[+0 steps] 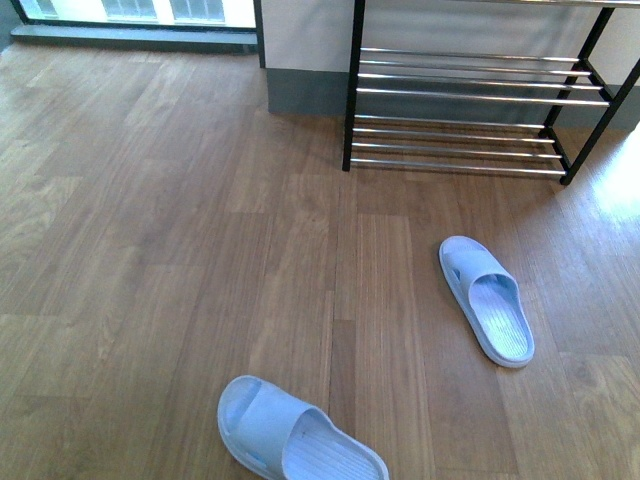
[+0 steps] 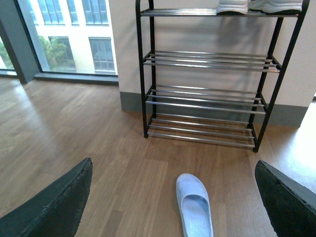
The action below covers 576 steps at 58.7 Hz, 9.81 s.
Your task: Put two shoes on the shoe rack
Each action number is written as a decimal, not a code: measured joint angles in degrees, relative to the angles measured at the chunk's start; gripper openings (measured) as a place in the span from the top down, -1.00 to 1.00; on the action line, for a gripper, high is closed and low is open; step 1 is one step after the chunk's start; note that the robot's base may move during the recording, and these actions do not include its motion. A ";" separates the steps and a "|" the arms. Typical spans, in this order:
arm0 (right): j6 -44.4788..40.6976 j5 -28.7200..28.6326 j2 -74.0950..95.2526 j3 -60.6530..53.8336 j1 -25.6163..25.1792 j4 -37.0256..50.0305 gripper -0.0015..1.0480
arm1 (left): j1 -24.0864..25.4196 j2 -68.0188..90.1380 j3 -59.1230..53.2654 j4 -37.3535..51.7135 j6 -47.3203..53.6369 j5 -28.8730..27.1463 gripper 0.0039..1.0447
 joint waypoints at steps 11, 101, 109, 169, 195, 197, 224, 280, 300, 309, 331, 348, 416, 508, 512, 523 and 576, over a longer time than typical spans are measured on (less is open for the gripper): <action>0.00 0.02 0.00 0.00 0.00 0.00 -0.82 | 0.00 0.00 0.00 0.00 0.00 0.00 -0.83; -7.87 6.47 152.23 58.95 -11.56 46.56 -0.82 | 0.00 0.00 0.00 0.02 0.00 0.02 -0.83; -10.43 6.80 156.39 62.10 -12.85 46.66 -0.82 | 0.00 0.00 0.00 0.02 0.00 0.02 -0.83; -8.02 -1.77 169.06 79.82 -13.46 40.54 0.56 | 0.00 0.00 0.00 0.02 0.00 0.02 -0.83; -1.86 -0.70 161.81 67.73 -12.96 48.83 0.97 | 0.00 0.00 0.00 0.00 0.00 0.02 -0.83; -1.22 0.35 159.10 64.94 -12.85 50.49 0.97 | 0.00 0.00 0.00 0.00 0.00 0.02 -0.83; 3.85 -0.02 115.38 26.53 -13.73 54.40 0.97 | 0.00 0.00 0.00 0.00 0.00 0.02 -0.83; 11.23 3.41 61.22 8.35 -10.05 29.55 0.97 | 0.00 0.00 0.00 0.00 0.00 -0.09 -0.83; 11.26 3.87 61.24 8.35 -10.12 29.53 0.97 | 0.00 0.00 0.00 0.00 0.00 0.00 -0.83; 11.28 4.11 61.26 8.31 -10.16 29.53 0.97 | 0.00 0.00 0.00 0.02 0.02 0.20 -0.83; 11.30 3.63 61.24 8.24 -10.10 29.53 0.97 | -2.62 8.79 5.55 -13.70 -4.42 -8.07 -0.83; 11.30 3.65 61.24 8.24 -10.10 29.53 0.97 | -3.58 60.54 7.48 8.33 -14.08 -11.19 -0.83; 11.30 3.67 61.24 8.24 -10.10 29.53 0.97 | -1.09 168.43 47.54 41.22 -20.70 -18.51 -0.83; 11.30 3.69 61.24 8.24 -10.10 29.53 0.97 | -0.61 102.07 14.86 37.42 17.09 -17.94 0.97; 11.30 3.67 61.24 8.24 -10.10 29.53 0.97 | -1.33 85.83 12.96 26.62 16.35 -17.53 0.97; 11.30 3.67 61.24 8.24 -10.10 29.53 0.97 | -1.09 51.71 11.72 3.63 13.70 -15.26 0.97; 11.45 3.65 61.20 8.24 -10.08 29.53 0.97 | -0.44 31.95 10.36 -10.29 9.05 -13.49 0.97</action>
